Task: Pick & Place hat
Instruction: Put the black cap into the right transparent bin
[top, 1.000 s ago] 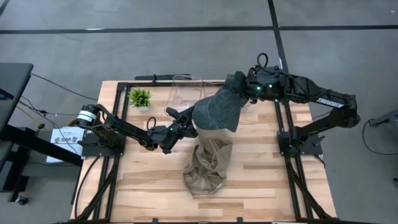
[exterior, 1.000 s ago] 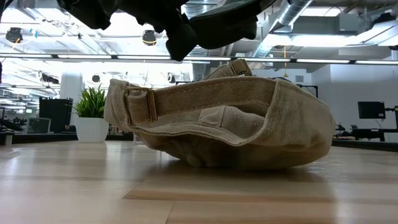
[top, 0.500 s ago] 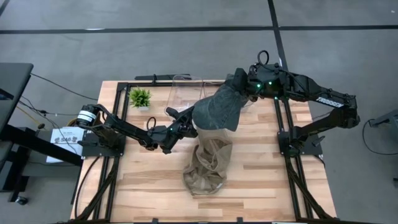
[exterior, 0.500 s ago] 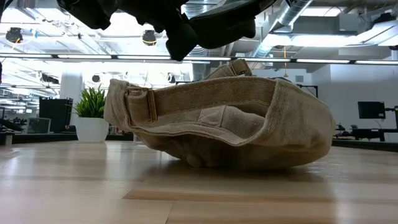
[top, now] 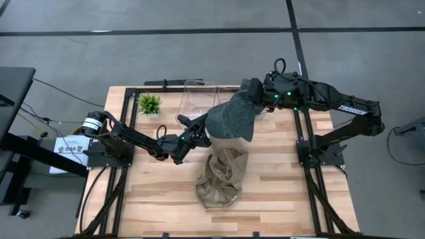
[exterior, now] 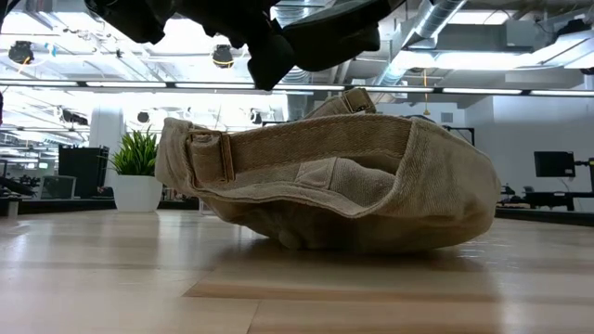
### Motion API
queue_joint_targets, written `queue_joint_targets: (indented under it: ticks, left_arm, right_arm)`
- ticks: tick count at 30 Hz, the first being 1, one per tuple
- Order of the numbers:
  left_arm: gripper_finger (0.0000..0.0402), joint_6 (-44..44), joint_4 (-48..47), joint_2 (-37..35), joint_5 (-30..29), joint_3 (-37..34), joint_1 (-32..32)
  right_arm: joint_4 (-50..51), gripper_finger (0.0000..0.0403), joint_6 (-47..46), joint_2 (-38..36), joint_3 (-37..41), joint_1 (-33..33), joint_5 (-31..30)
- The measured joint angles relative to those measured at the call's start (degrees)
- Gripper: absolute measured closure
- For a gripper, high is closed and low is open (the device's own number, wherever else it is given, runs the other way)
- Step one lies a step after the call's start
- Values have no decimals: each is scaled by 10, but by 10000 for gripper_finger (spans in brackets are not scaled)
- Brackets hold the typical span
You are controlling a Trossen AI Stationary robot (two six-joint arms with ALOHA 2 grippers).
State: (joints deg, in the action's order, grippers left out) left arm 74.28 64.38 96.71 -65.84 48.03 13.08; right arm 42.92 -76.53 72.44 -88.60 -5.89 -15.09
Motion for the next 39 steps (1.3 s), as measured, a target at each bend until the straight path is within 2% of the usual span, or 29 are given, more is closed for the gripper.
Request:
queue_joint_targets:
  ticks: [7, 18, 28, 39]
  left_arm:
    - [384, 0, 0, 0, 0, 0, 0]
    - [384, 0, 0, 0, 0, 0, 0]
    - [370, 3, 0, 0, -1, 0, 0]
    - [359, -1, 0, 0, -1, 0, 3]
  right_arm:
    - [0, 397, 0, 0, 0, 0, 0]
    - [0, 397, 19, 0, 0, 0, 0]
    - [0, 362, 19, 0, 0, 0, 0]
    - [0, 360, 20, 0, 0, 0, 1]
